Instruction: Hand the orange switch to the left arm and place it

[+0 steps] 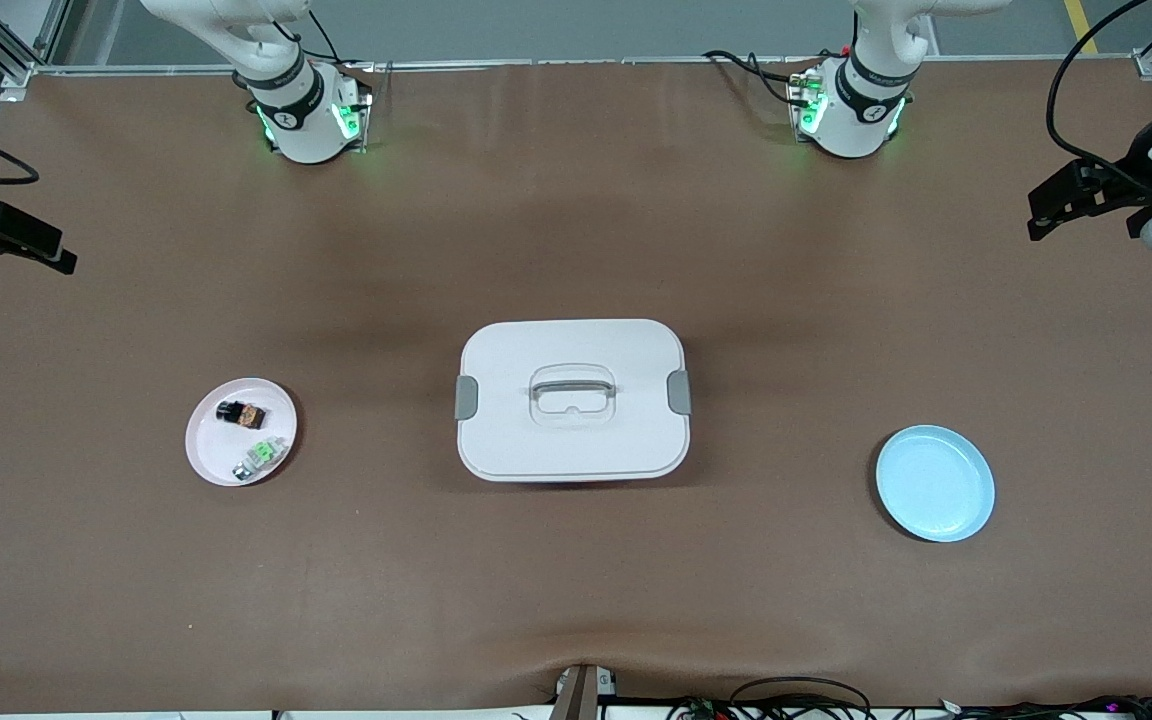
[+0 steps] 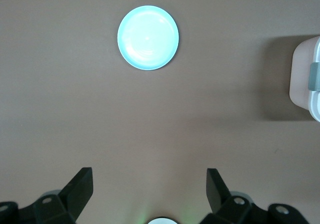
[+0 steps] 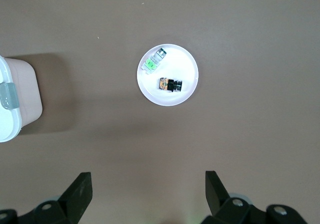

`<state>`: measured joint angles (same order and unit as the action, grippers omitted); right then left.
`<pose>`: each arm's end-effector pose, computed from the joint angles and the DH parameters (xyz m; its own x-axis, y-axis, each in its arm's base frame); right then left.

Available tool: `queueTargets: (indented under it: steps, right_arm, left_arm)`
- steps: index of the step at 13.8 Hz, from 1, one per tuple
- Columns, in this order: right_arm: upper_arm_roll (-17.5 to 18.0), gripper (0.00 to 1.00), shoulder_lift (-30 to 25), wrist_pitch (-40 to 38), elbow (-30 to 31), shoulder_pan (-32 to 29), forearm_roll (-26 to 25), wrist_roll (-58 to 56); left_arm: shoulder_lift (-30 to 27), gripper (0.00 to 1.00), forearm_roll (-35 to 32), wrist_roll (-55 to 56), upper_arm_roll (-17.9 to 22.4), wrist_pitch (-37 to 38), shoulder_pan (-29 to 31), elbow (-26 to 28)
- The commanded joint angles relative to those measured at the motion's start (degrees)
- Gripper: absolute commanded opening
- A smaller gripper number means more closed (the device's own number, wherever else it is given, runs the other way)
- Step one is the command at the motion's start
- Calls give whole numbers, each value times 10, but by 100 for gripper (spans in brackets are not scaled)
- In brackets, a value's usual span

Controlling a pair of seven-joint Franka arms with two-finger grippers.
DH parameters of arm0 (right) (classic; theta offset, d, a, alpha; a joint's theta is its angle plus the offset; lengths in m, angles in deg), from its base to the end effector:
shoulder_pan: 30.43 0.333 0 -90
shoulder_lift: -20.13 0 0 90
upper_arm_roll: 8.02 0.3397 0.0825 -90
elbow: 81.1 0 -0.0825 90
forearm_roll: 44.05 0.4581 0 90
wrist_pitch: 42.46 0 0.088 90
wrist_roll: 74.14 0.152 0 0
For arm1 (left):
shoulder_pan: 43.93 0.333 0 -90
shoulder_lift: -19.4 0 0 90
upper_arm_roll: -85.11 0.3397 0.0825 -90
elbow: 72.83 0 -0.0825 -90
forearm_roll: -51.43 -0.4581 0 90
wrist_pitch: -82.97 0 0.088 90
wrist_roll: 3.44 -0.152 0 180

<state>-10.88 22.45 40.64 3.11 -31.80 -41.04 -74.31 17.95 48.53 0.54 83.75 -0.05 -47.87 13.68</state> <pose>0.6261 -0.0372 0.6224 0.9961 -0.0645 -0.0595 -0.0675 -0.9964 -0.0506 0.6038 -0.0480 0.6415 0.9994 -0.0169 -0.0318 -0.0186 -0.9984 -0.0533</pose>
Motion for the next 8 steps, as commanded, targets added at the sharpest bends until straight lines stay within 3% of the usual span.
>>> queueTargets:
  steps: [1, 8]
  right_arm:
    - [3, 100, -6, -8, -4, -2, 6, 8]
    - [3, 100, -5, -2, -12, 5, -1, 1]
  left_arm:
    - [6, 100, 0, 2, 0, 10, 2, -15]
    - [7, 100, 1, 2, 0, 10, 2, -16]
